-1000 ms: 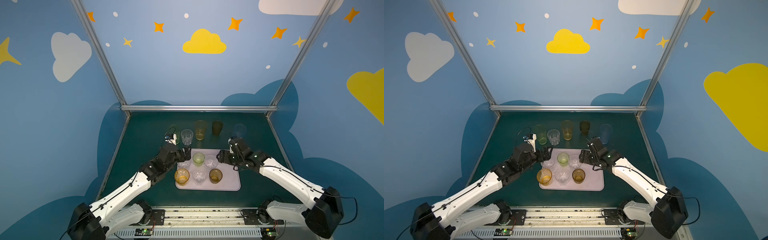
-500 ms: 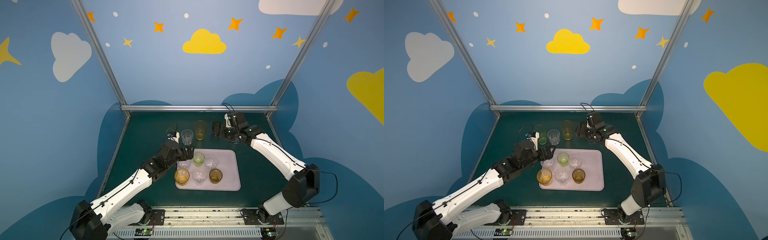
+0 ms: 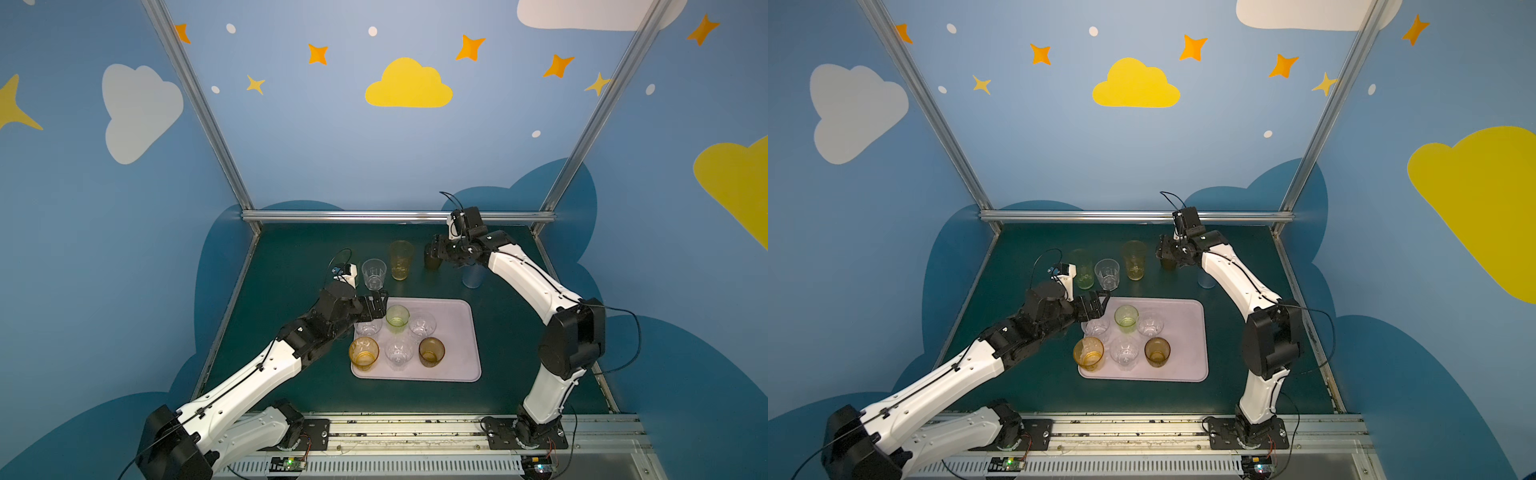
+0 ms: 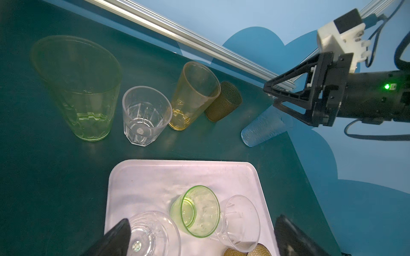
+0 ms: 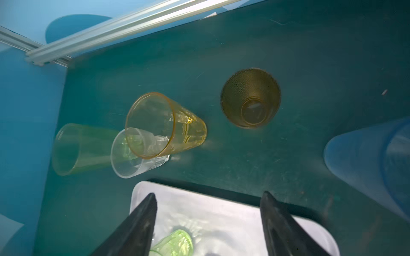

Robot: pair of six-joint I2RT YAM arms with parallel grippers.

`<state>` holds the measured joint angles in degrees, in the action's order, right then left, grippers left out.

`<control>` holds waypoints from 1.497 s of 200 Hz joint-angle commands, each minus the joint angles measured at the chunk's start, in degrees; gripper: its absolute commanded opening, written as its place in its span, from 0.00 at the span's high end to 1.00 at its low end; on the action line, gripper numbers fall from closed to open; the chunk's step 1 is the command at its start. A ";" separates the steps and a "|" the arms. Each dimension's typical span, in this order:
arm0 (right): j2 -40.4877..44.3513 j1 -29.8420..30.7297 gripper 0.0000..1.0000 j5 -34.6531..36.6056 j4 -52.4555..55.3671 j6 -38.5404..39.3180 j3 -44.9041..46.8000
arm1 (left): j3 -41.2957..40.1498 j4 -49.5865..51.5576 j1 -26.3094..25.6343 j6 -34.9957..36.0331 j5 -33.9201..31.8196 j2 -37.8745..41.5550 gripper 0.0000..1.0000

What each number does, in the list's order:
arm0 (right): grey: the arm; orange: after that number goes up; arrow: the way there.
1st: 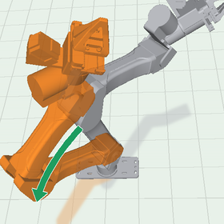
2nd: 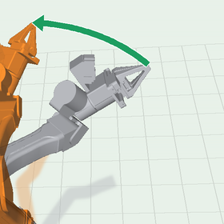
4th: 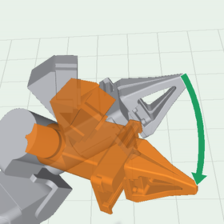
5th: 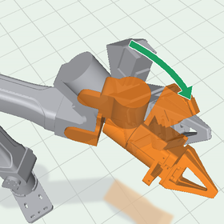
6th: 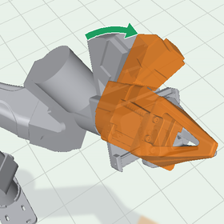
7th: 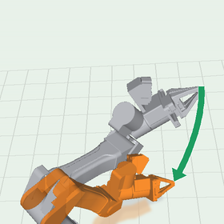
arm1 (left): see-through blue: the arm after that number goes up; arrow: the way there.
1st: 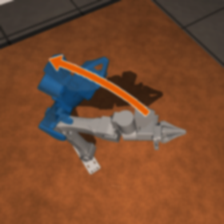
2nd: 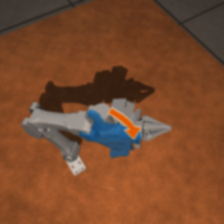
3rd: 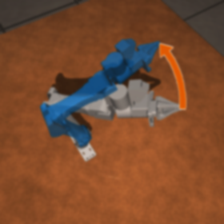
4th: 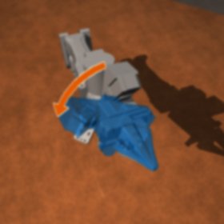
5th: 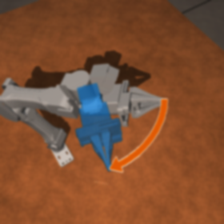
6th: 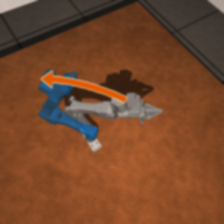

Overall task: Place the glasses into the tray
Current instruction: Pick up the glass from the top-center of the table.

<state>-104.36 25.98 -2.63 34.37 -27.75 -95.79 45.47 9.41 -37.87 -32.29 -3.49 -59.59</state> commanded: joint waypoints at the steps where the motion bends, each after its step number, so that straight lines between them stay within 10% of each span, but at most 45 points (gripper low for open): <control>1: -2.55 -0.71 0.29 0.72 2.77 2.26 -3.76 | -0.11 -0.99 0.25 -0.65 0.40 -0.20 0.00; 299: -20.77 -2.42 0.69 -1.85 6.86 4.53 -17.51 | -3.28 1.05 0.26 -1.90 -4.69 4.19 0.00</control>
<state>-123.24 23.73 -4.56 40.03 -23.90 -111.07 43.18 10.35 -37.89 -34.52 -7.11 -56.16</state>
